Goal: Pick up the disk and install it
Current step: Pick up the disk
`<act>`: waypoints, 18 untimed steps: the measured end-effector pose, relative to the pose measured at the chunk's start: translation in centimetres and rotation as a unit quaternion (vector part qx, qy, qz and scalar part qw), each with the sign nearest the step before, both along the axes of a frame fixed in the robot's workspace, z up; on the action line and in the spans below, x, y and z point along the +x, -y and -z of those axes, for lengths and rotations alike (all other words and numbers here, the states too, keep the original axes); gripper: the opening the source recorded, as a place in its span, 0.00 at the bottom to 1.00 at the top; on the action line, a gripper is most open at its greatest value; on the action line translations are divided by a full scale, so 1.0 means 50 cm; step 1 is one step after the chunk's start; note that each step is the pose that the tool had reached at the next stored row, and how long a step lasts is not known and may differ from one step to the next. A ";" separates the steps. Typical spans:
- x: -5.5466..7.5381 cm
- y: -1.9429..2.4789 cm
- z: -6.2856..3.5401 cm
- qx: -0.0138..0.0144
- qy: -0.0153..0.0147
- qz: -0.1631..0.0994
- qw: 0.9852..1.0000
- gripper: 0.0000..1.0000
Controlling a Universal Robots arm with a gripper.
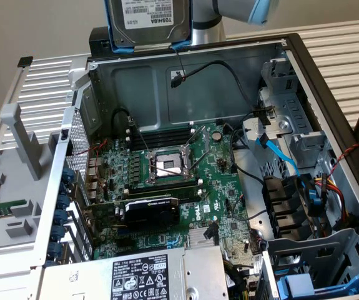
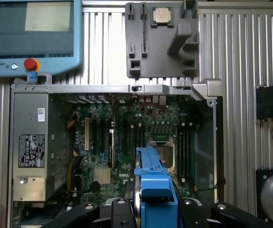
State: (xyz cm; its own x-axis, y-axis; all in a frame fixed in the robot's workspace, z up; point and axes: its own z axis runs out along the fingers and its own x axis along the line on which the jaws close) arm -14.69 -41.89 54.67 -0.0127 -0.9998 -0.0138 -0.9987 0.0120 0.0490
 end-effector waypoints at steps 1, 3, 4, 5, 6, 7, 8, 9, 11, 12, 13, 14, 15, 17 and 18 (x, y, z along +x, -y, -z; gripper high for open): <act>0.004 0.0035 -0.004 0.000 0.000 0.000 1.000 0.37; 0.011 0.0106 -0.013 0.000 0.000 0.000 1.000 0.37; 0.015 0.0137 -0.017 0.001 0.000 0.000 1.000 0.37; 0.018 0.0168 -0.022 0.001 0.000 0.000 1.000 0.37; 0.022 0.0192 -0.028 0.001 0.000 0.000 1.000 0.37; 0.026 0.0208 -0.035 0.001 0.000 0.000 1.000 0.37; 0.030 0.0219 -0.042 0.001 0.000 0.000 1.000 0.37; 0.034 0.0227 -0.049 0.001 0.000 0.000 1.000 0.37; 0.043 0.0247 -0.063 0.001 0.000 0.000 1.000 0.37; 0.048 0.0259 -0.070 0.001 0.000 0.000 1.000 0.37; 0.052 0.0273 -0.078 0.001 0.000 0.000 1.000 0.37; 0.056 0.0287 -0.086 0.001 0.000 0.000 1.000 0.37; 0.060 0.0302 -0.094 0.001 0.000 0.000 1.000 0.37; 0.067 0.0335 -0.110 0.001 0.000 0.000 1.000 0.37; 0.071 0.0354 -0.118 0.001 0.000 0.000 1.000 0.37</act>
State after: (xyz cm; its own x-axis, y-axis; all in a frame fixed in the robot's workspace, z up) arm -11.13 -43.66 60.55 -0.0128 -0.9998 -0.0154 -0.9987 0.0120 0.0490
